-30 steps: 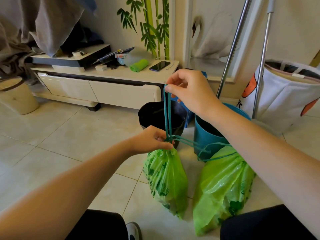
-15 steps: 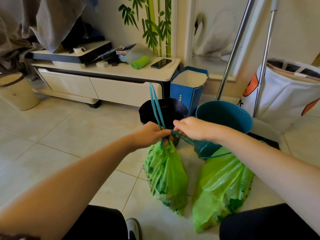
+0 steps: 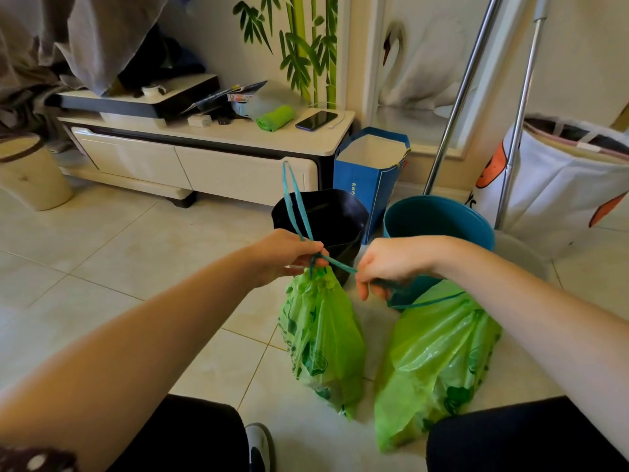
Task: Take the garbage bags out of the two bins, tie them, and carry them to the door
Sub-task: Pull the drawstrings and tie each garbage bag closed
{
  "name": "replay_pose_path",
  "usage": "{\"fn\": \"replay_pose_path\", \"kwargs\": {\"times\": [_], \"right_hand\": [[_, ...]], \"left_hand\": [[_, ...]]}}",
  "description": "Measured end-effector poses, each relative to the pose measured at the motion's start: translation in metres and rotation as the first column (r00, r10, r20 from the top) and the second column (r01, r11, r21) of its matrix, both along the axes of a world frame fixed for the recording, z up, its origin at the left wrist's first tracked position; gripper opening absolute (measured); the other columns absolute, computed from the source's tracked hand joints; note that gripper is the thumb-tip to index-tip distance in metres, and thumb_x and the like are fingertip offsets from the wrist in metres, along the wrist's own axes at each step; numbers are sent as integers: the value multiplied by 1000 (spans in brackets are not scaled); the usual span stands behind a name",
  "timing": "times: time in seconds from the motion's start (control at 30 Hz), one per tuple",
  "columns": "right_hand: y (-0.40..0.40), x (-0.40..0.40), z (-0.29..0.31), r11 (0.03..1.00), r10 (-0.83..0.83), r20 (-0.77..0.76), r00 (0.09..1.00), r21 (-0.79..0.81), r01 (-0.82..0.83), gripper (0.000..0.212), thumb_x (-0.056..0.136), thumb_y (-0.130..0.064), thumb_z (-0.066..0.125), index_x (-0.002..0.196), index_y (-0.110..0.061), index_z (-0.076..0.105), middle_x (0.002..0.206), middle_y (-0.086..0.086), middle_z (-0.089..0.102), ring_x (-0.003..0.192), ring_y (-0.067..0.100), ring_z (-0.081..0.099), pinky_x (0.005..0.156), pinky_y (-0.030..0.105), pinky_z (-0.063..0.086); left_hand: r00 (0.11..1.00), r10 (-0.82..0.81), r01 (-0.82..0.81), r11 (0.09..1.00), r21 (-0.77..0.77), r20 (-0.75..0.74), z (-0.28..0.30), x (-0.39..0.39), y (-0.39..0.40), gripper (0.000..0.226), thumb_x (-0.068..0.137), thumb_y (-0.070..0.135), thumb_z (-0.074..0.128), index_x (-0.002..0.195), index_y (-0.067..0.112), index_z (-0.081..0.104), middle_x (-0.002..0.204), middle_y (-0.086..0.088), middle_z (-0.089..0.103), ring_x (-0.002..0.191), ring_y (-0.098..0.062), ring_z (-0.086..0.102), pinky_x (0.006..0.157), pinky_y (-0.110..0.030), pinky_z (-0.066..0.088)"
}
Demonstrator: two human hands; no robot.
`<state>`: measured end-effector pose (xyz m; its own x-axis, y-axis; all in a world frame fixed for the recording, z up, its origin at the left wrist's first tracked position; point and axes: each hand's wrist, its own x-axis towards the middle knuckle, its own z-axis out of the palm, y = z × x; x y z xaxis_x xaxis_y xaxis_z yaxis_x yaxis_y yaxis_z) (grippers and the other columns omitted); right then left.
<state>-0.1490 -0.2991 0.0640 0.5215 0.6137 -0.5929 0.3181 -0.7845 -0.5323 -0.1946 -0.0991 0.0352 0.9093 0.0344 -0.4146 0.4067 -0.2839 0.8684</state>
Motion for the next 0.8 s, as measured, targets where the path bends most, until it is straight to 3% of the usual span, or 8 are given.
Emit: {"fn": "replay_pose_path", "kwargs": {"times": [0.07,0.13,0.2,0.27,0.37,0.53,0.73,0.8], "right_hand": [[-1,-3,-5,986,38,-41,998,-160,-45,40,96,-41,40,84,-21,73,74,-7,70,71,13,62,72,32,46],[0,-1,-15,983,-40,-33,999,-179,34,55,95,-57,30,91,-22,72,90,-7,70,82,16,63,84,38,48],[2,0,-30,983,-177,63,982,50,174,50,96,-53,32,103,-18,67,99,-2,67,87,19,62,78,31,51],[7,1,-47,920,-230,158,960,357,162,29,96,-37,48,113,-18,63,104,1,64,86,14,61,66,15,49],[16,-2,-65,828,-184,81,980,549,111,24,87,-18,63,111,-21,63,105,3,65,90,10,63,77,18,53],[31,-5,-76,803,-188,136,973,592,73,18,87,-13,63,87,-31,63,94,-2,68,86,7,62,84,27,52],[37,-4,-79,802,-253,117,960,580,141,6,88,-19,63,91,-24,66,87,-7,67,77,7,61,71,19,47],[38,-3,-79,816,-263,128,956,559,150,4,89,-21,62,90,-22,65,83,-10,65,75,3,58,69,17,43]], "left_hand": [[996,-79,77,996,42,47,3,-3,3,21,93,23,61,90,8,75,100,-14,74,92,-17,63,103,-43,44],[984,-163,158,985,73,76,5,-5,6,23,92,21,62,87,3,76,111,-21,70,95,-26,55,102,-47,44],[970,-230,220,969,116,80,6,-8,8,25,91,22,64,91,-1,75,114,-20,68,99,-27,57,102,-46,45],[958,-271,255,954,157,90,7,-11,8,25,89,21,66,99,-2,73,114,-22,67,99,-24,59,101,-43,46],[934,-327,294,933,210,142,9,-14,7,25,86,12,69,101,-8,70,111,-37,61,90,-25,55,90,-43,48],[931,-318,266,927,266,177,10,-14,11,18,80,5,73,96,-4,73,101,-31,69,87,-27,62,91,-48,52],[929,-293,200,912,358,227,4,-8,15,20,73,3,79,92,-3,74,89,-21,75,78,-22,70,69,-20,58],[919,-310,175,874,454,242,-1,-5,16,16,72,6,81,86,1,74,76,-13,74,65,-12,67,60,-17,54]]}}
